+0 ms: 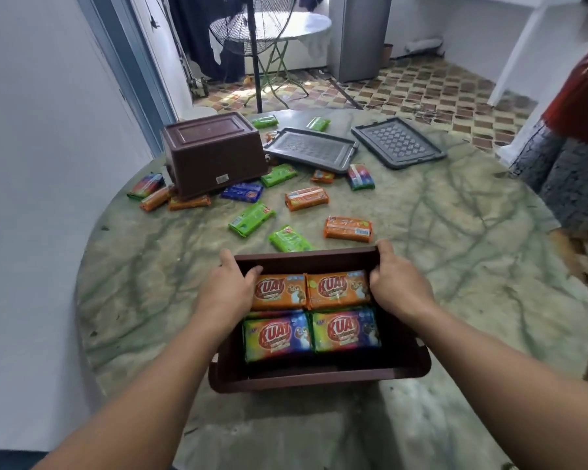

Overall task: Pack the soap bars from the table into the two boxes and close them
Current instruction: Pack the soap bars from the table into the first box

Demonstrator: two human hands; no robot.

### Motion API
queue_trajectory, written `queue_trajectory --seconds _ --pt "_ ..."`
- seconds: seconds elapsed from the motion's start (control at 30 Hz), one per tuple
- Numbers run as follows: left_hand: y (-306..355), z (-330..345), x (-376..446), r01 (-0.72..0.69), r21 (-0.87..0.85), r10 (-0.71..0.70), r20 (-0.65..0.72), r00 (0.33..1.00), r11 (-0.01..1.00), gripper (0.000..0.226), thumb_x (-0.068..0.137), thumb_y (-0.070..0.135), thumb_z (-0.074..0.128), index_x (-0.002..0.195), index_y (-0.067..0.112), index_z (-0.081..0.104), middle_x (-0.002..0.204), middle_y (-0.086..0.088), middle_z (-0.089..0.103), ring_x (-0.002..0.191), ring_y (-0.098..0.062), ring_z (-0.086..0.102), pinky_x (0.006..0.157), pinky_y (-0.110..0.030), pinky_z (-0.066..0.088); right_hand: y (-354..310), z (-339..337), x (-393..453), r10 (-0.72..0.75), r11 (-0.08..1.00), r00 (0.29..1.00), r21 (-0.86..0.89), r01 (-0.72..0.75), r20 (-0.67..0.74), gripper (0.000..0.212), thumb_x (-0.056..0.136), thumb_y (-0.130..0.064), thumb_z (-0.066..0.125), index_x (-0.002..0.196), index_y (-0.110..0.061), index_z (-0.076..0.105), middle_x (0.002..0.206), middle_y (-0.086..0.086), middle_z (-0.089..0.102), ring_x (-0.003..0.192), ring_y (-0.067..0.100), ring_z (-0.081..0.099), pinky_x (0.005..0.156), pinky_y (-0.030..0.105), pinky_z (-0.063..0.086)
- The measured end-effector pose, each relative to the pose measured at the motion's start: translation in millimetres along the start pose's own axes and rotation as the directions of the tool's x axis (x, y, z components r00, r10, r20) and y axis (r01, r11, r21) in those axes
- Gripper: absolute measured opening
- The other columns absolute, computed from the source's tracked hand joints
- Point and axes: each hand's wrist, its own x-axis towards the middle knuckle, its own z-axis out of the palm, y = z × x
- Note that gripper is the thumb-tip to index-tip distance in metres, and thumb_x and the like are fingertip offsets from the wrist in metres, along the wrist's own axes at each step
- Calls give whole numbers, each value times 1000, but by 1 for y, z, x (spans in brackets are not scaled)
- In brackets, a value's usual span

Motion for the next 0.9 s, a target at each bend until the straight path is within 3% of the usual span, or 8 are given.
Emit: queue_trajectory --seconds 0.1,0.2,0.33,0.43,0.5,0.6,0.73,0.9 --pt "2 -15 13 9 125 -25 126 992 992 61 97 55 50 138 11 39 133 -21 55 120 -37 56 89 -42 48 -4 -5 0 41 998 999 39 -42 17 28 96 -31 40 123 -27 42 116 12 58 106 36 57 79 45 44" --pt "18 -38 29 -1 197 -35 177 984 980 72 95 59 37 152 16 32 155 -24 30 142 -42 31 113 -51 35 -12 -12 9 33 998 999 47 -33 -3 34 99 -42 32 118 -24 54 128 15 50 121 36 46 92 49 39" --pt "60 -51 53 -215 286 181 141 973 934 52 99 44 44 143 17 44 145 -19 47 131 -38 46 105 -48 43 -33 -18 44 -14 1000 999 6 14 30 44 99 -43 30 123 -22 61 135 18 53 127 39 46 102 49 40" --pt "84 -36 71 -348 296 288 228 930 890 29 97 28 52 124 22 61 126 -8 62 111 -29 59 88 -41 52 -50 -14 78 -57 998 993 -33 61 102 43 93 -41 36 117 -23 66 125 13 65 114 35 58 93 43 49" --pt "93 -23 82 -380 293 300 283 911 877 27 95 18 54 120 22 64 122 -6 64 106 -26 60 88 -41 54 -55 -10 98 -50 997 982 -53 61 184 37 92 -40 42 113 -22 67 118 10 68 107 32 61 85 38 49" --pt "98 -8 99 -426 326 305 361 881 844 37 93 9 55 128 21 62 126 -6 62 111 -27 59 91 -41 54 -54 -1 125 -47 989 965 -123 81 259 34 93 -43 52 113 -20 66 114 10 68 102 31 61 76 33 41" --pt "96 14 120 -504 359 290 506 812 785 65 89 2 59 148 27 44 143 -10 52 126 -31 52 99 -47 52 -50 15 150 2 974 955 -219 65 296 41 89 -40 62 123 -18 61 116 10 66 99 30 60 75 34 45" --pt "93 29 130 -604 399 285 617 734 691 90 91 2 62 160 37 17 168 -3 16 152 -34 20 115 -58 35 -47 31 165 56 963 933 -266 43 356 61 89 -22 68 145 -13 43 133 17 55 115 34 58 88 37 51"
